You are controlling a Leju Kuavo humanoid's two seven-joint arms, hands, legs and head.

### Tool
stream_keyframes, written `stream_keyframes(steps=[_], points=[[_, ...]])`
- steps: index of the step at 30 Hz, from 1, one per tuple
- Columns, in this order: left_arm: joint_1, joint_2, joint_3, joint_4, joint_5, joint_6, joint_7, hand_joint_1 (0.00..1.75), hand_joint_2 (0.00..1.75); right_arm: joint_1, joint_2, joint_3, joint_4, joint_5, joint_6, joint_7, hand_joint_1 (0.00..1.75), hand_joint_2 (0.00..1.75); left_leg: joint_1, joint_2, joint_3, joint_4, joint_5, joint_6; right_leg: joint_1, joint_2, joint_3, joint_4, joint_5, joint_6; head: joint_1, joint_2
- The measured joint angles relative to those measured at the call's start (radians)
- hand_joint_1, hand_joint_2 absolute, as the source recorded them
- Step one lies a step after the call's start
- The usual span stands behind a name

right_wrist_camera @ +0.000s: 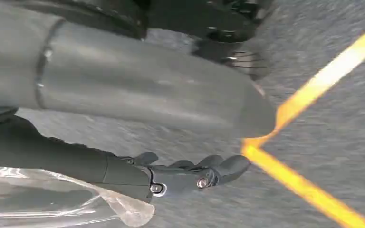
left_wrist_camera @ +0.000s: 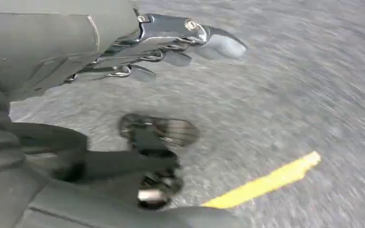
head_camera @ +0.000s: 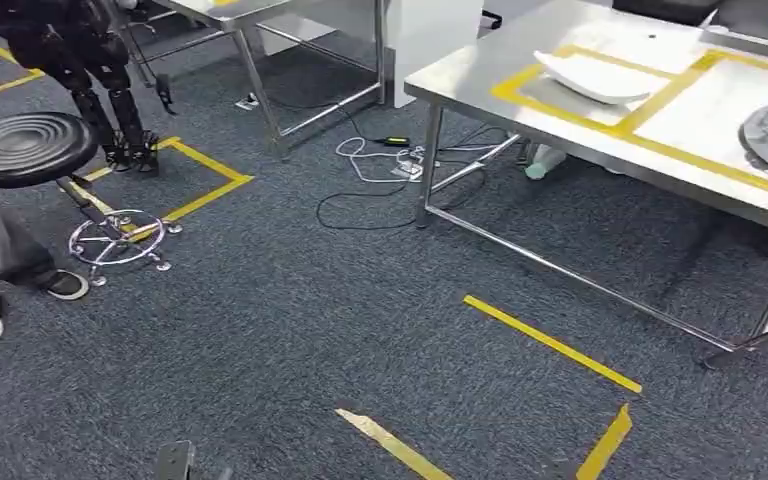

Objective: Take the parts from the cabinet and place them on the table.

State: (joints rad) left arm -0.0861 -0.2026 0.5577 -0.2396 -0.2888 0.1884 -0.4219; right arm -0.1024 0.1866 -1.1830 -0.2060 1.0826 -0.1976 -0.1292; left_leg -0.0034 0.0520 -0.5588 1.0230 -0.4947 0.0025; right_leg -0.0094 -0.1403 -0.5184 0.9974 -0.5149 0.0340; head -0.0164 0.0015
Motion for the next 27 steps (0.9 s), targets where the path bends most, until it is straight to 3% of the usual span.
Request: stream_keyframes(steps=[1,2,3,4,5,6,7,8,9,10,11,12,13,16,17,18,19,20,21,22,23,24,26,27], points=[[0.005,0.001,-0.012,0.004,-0.007,-0.01,0.02,0.0,1.75,0.0,0.012,-0.004,0.0,0.004,-0.011,0.027,0.0,0.0,-0.001,-0.009,0.0,-0.006,0.004,0.008,-0.002,-0.007,0.004,0.0,-0.001,0.006,-0.001,0.0],[0.011,-0.001,-0.016,0.007,-0.003,-0.016,0.049,0.0,1.75,0.002,0.019,-0.005,0.0,0.007,-0.016,0.037,0.0,0.0,0.006,-0.015,0.007,-0.012,0.01,0.017,-0.009,0.027,-0.009,0.008,-0.015,0.015,0.0,0.0],[0.016,-0.002,-0.016,0.01,0.016,-0.016,0.095,0.0,1.75,0.003,0.022,-0.005,0.0,0.01,-0.023,0.033,0.0,0.0,0.005,-0.022,0.006,-0.012,0.01,0.021,-0.009,0.086,-0.021,0.041,-0.044,0.015,0.006,0.0],[0.017,-0.005,-0.013,0.012,0.04,-0.01,0.155,0.0,1.75,0.009,0.025,-0.005,0.0,0.013,-0.023,0.019,0.0,0.0,0.002,-0.031,0.003,-0.012,0.012,0.026,-0.008,0.112,-0.047,0.103,-0.081,0.012,0.011,0.0],[0.019,-0.011,-0.004,0.015,0.06,-0.001,0.226,0.0,1.75,0.015,0.025,-0.006,0.001,0.011,-0.024,-0.005,0.0,0.0,-0.002,-0.043,0.0,-0.011,0.014,0.034,-0.008,0.127,-0.089,0.195,-0.124,0.01,0.011,0.0],[0.026,-0.014,-0.001,0.016,0.05,0.008,0.258,0.0,1.75,0.019,0.027,-0.008,0.001,0.003,-0.021,-0.034,0.0,0.0,-0.008,-0.058,-0.004,-0.011,0.016,0.04,-0.007,0.133,-0.132,0.281,-0.154,0.007,0.012,0.0],[0.035,-0.015,-0.004,0.016,0.033,0.014,0.254,0.0,0.0,0.02,0.027,-0.011,0.001,-0.003,-0.018,-0.054,0.0,0.0,-0.011,-0.073,-0.006,-0.01,0.017,0.041,-0.006,0.136,-0.156,0.323,-0.157,0.005,0.011,0.0],[0.04,-0.013,-0.012,0.016,0.002,0.019,0.236,0.0,0.0,0.019,0.026,-0.014,0.001,-0.007,-0.015,-0.076,0.0,0.0,-0.013,-0.089,-0.006,-0.01,0.017,0.042,-0.002,0.138,-0.154,0.312,-0.135,0.0,0.011,0.0],[0.043,-0.01,-0.018,0.017,-0.02,0.022,0.215,0.0,0.0,0.018,0.026,-0.014,0.001,-0.007,-0.01,-0.083,0.0,0.0,-0.015,-0.104,-0.005,-0.009,0.018,0.043,0.0,0.141,-0.132,0.26,-0.095,-0.005,0.012,0.0],[0.044,-0.006,-0.024,0.017,-0.036,0.028,0.204,0.0,0.0,0.016,0.026,-0.014,0.001,-0.006,-0.01,-0.085,0.0,0.0,-0.015,-0.122,-0.005,-0.007,0.018,0.042,0.001,0.15,-0.092,0.175,-0.044,-0.011,0.012,0.0],[0.044,-0.001,-0.032,0.017,-0.051,0.037,0.199,0.0,0.0,0.015,0.025,-0.014,0.001,-0.006,-0.01,-0.086,0.0,0.0,-0.015,-0.137,-0.005,-0.003,0.018,0.042,0.001,0.178,-0.048,0.08,0.002,-0.019,0.012,0.0],[0.044,0.002,-0.037,0.017,-0.064,0.047,0.199,0.0,0.0,0.014,0.022,-0.015,0.0,-0.007,-0.011,-0.089,0.0,0.0,-0.015,-0.146,-0.008,-0.002,0.018,0.04,-0.002,0.235,-0.027,0.04,-0.01,-0.022,0.012,0.0],[0.041,0.008,-0.04,0.017,-0.078,0.061,0.209,0.0,0.0,0.013,0.021,-0.016,0.0,-0.009,-0.008,-0.102,0.0,0.0,-0.017,-0.159,-0.014,0.007,0.018,0.035,-0.006,0.239,-0.017,0.01,-0.011,-0.018,0.01,0.0],[0.047,0.02,-0.058,0.018,-0.103,0.087,0.241,0.0,0.0,0.006,0.022,-0.016,0.0,-0.011,0.0,-0.132,0.0,0.0,-0.007,-0.191,-0.027,0.001,0.03,0.015,0.002,0.21,-0.012,0.014,-0.006,-0.024,0.011,0.0],[0.049,0.029,-0.059,0.018,-0.106,0.09,0.244,0.0,0.0,0.006,0.024,-0.016,0.001,-0.01,0.002,-0.136,0.0,0.0,-0.01,-0.196,-0.028,0.005,0.027,0.014,-0.007,0.191,-0.008,0.005,-0.001,-0.029,0.01,0.0],[0.051,0.028,-0.061,0.02,-0.109,0.091,0.246,0.0,0.0,0.005,0.024,-0.016,0.001,-0.011,0.002,-0.139,0.0,0.0,-0.014,-0.147,-0.034,0.023,0.01,0.009,-0.007,0.179,-0.003,0.0,0.001,-0.031,0.008,0.0],[0.049,0.032,-0.064,0.021,-0.114,0.095,0.255,0.0,1.75,0.004,0.024,-0.016,0.001,-0.011,0.002,-0.147,0.0,0.0,-0.011,-0.107,-0.058,0.078,-0.026,0.001,-0.007,0.163,-0.001,-0.002,0.0,-0.032,0.003,0.0],[0.047,0.034,-0.069,0.021,-0.128,0.097,0.268,0.0,1.75,0.005,0.024,-0.017,0.001,-0.013,-0.001,-0.16,0.0,0.0,-0.005,-0.086,-0.095,0.158,-0.067,-0.007,-0.005,0.143,-0.001,-0.001,-0.001,-0.034,0.003,0.0],[0.045,0.038,-0.078,0.021,-0.142,0.102,0.285,0.0,1.75,0.007,0.027,-0.018,0.001,-0.014,-0.003,-0.177,0.0,0.0,-0.002,-0.077,-0.127,0.227,-0.095,-0.013,-0.005,0.125,-0.001,-0.001,-0.003,-0.034,0.004,0.0],[0.046,0.042,-0.088,0.022,-0.15,0.111,0.311,0.0,1.75,0.006,0.03,-0.019,0.001,-0.01,-0.006,-0.197,0.0,0.0,0.003,-0.07,-0.151,0.279,-0.11,-0.018,-0.005,0.108,-0.001,-0.001,-0.004,-0.034,0.003,0.0],[0.047,0.045,-0.087,0.022,-0.135,0.135,0.333,0.0,1.75,0.004,0.038,-0.019,0.001,0.001,-0.006,-0.205,0.0,0.0,0.008,-0.066,-0.151,0.281,-0.098,-0.021,-0.005,0.093,0.0,-0.001,-0.006,-0.034,0.004,0.0],[0.047,0.047,-0.076,0.022,-0.101,0.168,0.336,0.0,1.75,0.002,0.042,-0.018,0.001,0.011,-0.006,-0.202,0.0,0.0,0.012,-0.061,-0.133,0.247,-0.069,-0.024,-0.005,0.081,0.001,-0.001,-0.007,-0.033,0.003,0.0],[0.043,0.04,-0.015,0.022,0.014,0.255,0.3,0.0,1.75,0.0,0.059,-0.011,0.003,0.029,-0.01,-0.171,0.0,0.0,0.014,-0.033,-0.046,0.079,0.019,-0.024,-0.005,0.058,0.01,-0.001,-0.013,-0.029,0.004,0.0],[0.041,0.034,0.01,0.022,0.016,0.29,0.296,0.0,1.75,0.001,0.063,-0.011,0.003,0.029,-0.011,-0.167,0.0,0.0,0.009,0.02,-0.017,0.019,0.022,-0.022,-0.004,0.049,0.013,-0.001,-0.016,-0.024,0.003,0.0]])
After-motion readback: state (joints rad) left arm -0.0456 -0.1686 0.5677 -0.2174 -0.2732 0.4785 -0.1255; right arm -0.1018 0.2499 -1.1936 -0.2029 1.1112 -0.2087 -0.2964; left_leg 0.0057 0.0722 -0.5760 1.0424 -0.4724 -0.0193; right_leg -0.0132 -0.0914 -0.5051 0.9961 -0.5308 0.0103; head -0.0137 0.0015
